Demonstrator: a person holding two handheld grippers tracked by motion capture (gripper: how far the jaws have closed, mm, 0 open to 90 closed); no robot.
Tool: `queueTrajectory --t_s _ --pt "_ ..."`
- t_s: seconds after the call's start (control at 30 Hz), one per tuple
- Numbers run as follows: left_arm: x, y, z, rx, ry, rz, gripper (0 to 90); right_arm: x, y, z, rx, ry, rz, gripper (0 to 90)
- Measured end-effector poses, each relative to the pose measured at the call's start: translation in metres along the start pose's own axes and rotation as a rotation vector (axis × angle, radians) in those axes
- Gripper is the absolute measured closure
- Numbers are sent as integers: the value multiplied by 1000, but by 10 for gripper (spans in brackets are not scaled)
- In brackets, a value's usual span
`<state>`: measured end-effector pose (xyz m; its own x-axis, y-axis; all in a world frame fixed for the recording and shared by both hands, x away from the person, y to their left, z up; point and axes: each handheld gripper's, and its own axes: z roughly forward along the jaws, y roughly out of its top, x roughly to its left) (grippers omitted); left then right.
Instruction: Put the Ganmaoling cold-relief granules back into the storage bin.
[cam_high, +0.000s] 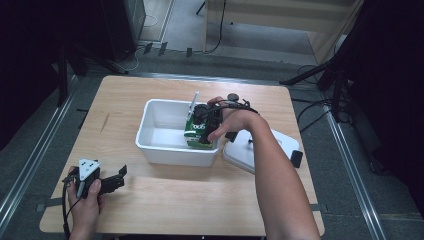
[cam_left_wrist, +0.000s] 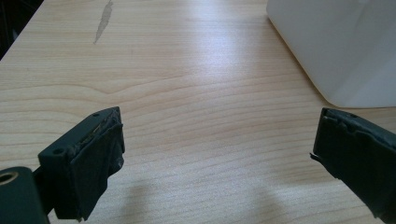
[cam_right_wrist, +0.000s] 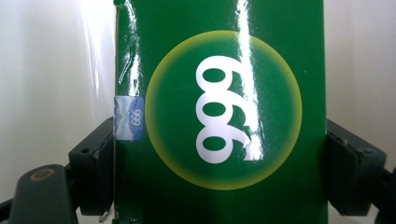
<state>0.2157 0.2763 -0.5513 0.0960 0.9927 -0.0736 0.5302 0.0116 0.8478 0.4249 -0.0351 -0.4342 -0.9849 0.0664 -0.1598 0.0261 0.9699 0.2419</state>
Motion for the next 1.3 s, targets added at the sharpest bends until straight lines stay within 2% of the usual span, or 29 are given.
queueTrajectory --t_s 0.37,0.7,0.93,1.1,1.3 --pt "0 0 0 -2 2 -4 26 0 -2 1 24 5 5 144" --pt "0 0 0 -1 2 -2 26 1 -2 -7 -7 7 13 137" --pt "0 0 0 -3 2 -3 26 0 0 -24 -34 -4 26 106" --pt "-1 0 1 -4 2 1 26 1 0 -39 -33 16 43 69" --pt "-1 0 0 -2 0 3 26 -1 -4 -57 -53 1 57 41"
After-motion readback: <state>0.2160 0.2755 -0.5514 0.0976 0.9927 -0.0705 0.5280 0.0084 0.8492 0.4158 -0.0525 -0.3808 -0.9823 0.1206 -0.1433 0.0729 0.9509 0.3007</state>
